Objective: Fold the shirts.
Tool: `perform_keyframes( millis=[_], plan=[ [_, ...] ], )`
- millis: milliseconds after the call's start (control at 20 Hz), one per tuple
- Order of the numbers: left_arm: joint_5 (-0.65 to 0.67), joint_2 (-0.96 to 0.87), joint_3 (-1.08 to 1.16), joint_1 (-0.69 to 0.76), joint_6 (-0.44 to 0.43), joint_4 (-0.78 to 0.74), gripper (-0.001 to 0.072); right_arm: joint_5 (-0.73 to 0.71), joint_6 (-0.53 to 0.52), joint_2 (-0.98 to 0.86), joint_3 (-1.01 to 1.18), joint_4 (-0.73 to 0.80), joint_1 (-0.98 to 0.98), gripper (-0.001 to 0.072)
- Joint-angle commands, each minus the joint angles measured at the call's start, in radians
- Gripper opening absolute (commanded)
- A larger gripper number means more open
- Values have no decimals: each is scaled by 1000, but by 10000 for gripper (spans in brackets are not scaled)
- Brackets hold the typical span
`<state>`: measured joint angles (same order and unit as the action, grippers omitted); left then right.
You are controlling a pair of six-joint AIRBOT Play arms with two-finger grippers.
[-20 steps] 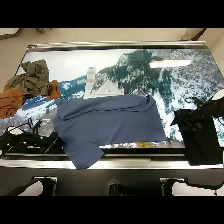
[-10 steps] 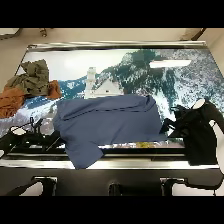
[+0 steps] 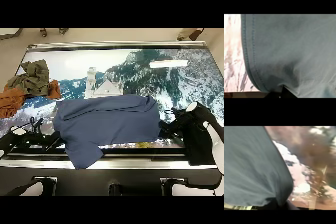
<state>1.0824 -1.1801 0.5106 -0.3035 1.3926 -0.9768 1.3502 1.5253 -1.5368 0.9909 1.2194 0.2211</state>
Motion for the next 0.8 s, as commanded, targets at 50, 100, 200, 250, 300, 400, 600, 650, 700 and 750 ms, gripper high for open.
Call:
perform_keyframes(
  millis=[50, 100, 200, 250, 300, 400, 600, 650, 700, 750],
  plan=[
    [86, 26, 82, -2, -72, 0, 28, 7, 3, 22, 35, -10, -47, 39],
    [109, 59, 148, -2, -77, 0, 28, 9, -5, 50, 74, -5, -43, 38],
    [104, 158, 329, -3, -67, 2, 27, -28, -28, 146, 205, 7, -43, 38],
    [98, 215, 459, -3, -53, 2, 27, -71, -51, 211, 301, 7, -43, 38],
    [89, 267, 603, -3, -40, 2, 27, -123, -72, 278, 400, 8, -43, 38],
    [22, 357, 934, -3, -13, 2, 27, -300, -74, 430, 608, 27, -43, 39],
    [-188, 479, 1382, -3, -13, 2, 28, -577, -105, 730, 801, 59, -43, 39],
    [-184, 515, 1415, -3, -13, 2, 28, -563, -100, 793, 801, 65, -43, 39],
    [-182, 551, 1415, -3, -13, 2, 28, -527, -82, 837, 801, 79, -43, 39],
    [-182, 578, 1408, -3, -13, 2, 28, -493, -42, 875, 801, 96, -43, 39]
  ],
)
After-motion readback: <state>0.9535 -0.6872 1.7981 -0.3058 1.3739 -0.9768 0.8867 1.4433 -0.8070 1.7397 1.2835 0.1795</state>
